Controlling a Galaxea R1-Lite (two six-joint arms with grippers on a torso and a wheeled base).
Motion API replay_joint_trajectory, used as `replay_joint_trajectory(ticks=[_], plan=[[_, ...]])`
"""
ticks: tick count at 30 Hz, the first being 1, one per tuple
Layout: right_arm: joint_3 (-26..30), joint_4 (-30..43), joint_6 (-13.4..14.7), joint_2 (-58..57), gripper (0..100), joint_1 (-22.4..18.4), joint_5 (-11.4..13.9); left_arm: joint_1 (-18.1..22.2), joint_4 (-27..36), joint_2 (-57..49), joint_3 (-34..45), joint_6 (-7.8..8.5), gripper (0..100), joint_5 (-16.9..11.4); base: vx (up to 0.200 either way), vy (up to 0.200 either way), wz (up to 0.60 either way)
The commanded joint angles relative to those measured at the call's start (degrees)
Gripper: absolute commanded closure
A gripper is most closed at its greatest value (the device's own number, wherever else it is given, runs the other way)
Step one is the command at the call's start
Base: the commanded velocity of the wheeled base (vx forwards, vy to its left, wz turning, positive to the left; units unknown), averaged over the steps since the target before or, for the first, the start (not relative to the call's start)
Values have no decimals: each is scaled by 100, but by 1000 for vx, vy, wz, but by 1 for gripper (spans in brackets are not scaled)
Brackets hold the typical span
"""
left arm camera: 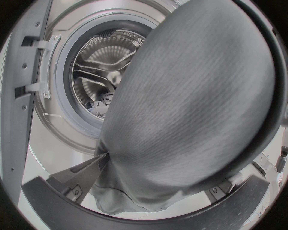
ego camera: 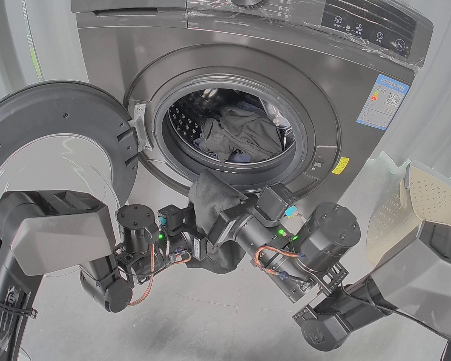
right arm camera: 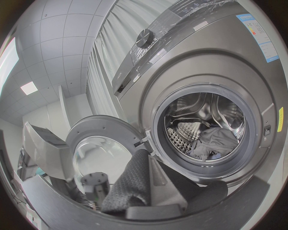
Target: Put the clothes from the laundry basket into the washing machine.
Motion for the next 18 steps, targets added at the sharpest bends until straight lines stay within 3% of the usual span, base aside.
replay_joint_trajectory(ticks=[1,3,4,18], plan=[[176,-2,9,-315,100,167,-40,48,19,276,-153,11,0,18,0,0,0],[211,7,9,-341,100,175,-40,48,19,293,-170,2,0,18,0,0,0],[229,-2,9,-341,100,175,-40,48,19,302,-188,2,100,27,0,0,0],[290,-63,53,-306,100,-62,-40,180,-78,223,-425,-24,100,79,0,0,0]])
